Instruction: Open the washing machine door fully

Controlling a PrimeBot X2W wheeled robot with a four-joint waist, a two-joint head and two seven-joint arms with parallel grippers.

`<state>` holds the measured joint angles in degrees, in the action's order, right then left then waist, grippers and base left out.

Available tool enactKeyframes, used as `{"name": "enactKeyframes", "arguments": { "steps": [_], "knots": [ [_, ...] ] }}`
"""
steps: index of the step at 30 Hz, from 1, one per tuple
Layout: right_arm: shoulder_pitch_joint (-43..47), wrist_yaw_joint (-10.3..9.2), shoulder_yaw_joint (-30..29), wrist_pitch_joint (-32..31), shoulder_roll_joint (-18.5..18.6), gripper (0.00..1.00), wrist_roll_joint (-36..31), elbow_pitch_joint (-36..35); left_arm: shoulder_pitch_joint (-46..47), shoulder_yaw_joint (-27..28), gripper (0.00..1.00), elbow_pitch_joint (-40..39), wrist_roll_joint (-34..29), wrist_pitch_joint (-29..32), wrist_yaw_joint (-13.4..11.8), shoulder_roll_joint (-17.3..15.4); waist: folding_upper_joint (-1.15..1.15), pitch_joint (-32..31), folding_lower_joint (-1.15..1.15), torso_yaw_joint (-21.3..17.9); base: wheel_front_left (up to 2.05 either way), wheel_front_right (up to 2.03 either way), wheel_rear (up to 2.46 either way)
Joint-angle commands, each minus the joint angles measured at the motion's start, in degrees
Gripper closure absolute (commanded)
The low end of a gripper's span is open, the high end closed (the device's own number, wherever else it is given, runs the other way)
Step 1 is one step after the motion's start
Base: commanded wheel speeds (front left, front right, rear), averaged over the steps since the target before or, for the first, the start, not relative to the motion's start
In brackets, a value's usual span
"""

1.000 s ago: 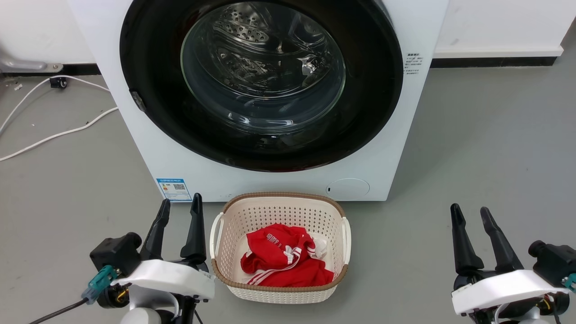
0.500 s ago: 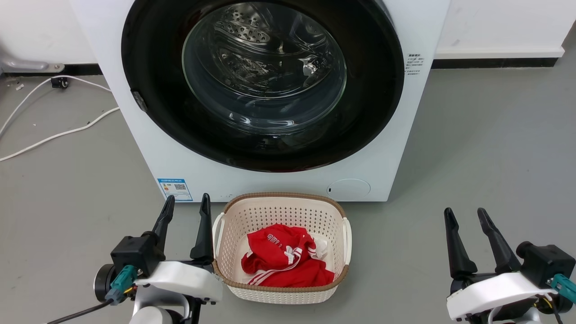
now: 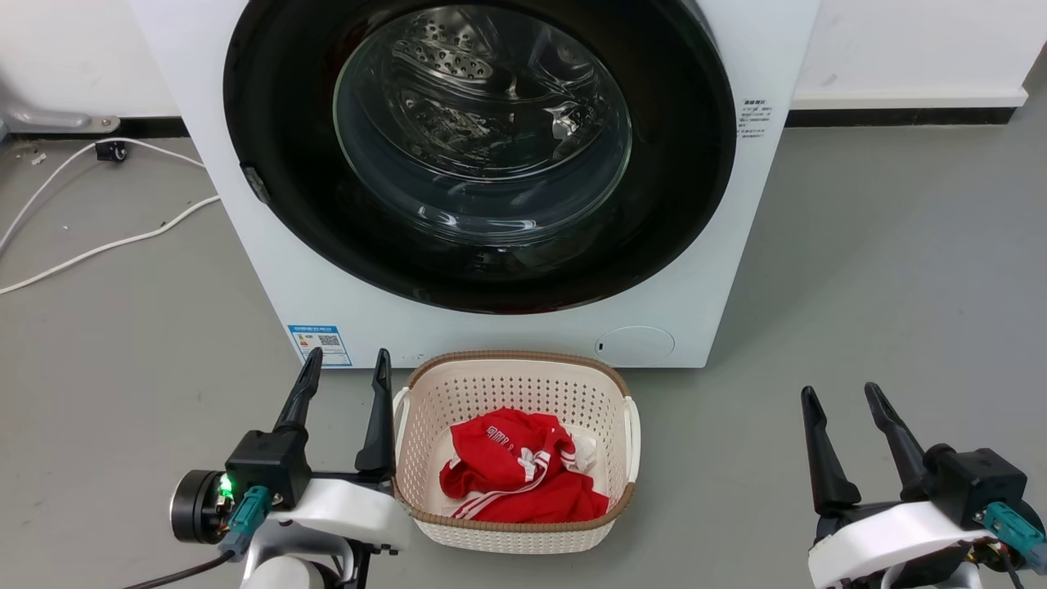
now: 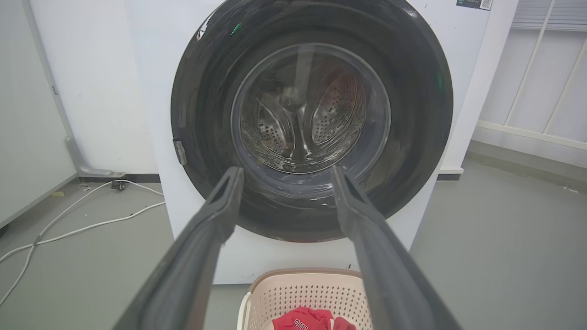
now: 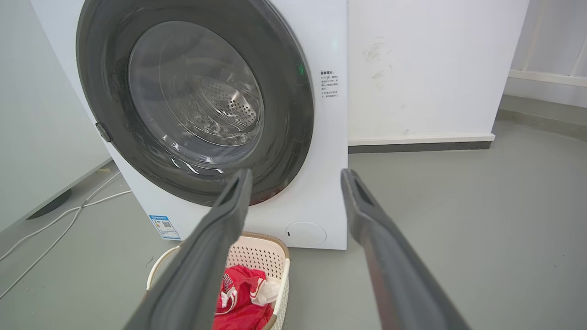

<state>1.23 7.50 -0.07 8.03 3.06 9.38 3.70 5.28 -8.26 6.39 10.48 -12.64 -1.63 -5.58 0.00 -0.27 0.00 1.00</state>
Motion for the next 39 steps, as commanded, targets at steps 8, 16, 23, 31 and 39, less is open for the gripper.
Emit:
{"name": "enactKeyframes", "arguments": {
  "steps": [8,16,23,31,39],
  "knots": [
    [0.09,-0.02,-0.01,0.58,-0.20,0.00,-1.95,0.09,-0.53,0.36,0.00,-0.77,-3.15,-1.28,-0.96,0.11,0.00,-0.11,0.00,0.09,0.00,0.00,0.00],
    [0.24,-0.02,-0.02,1.21,-0.25,0.00,-4.64,0.18,-1.09,0.25,0.00,-0.68,-6.98,-2.16,-1.63,0.43,0.00,-0.16,0.00,0.34,0.00,0.00,0.00],
    [0.40,-0.02,-0.02,1.63,-0.28,0.00,-5.65,0.03,-1.23,0.43,0.00,-0.23,-8.99,-2.70,-1.63,0.61,0.00,-0.09,0.00,0.40,0.00,0.00,0.00],
    [0.29,-0.02,-0.12,1.46,-0.29,0.00,-4.37,0.46,-1.14,0.89,0.00,0.67,-8.43,-2.58,-0.99,1.01,0.00,-0.01,0.00,0.50,0.00,0.00,0.00],
    [0.42,-0.02,-0.14,1.47,-0.29,0.06,-3.66,0.57,-1.09,1.41,0.00,1.11,-8.20,-2.58,-0.40,1.33,0.00,-0.02,0.00,0.53,0.00,0.00,0.00]
  ]
}}
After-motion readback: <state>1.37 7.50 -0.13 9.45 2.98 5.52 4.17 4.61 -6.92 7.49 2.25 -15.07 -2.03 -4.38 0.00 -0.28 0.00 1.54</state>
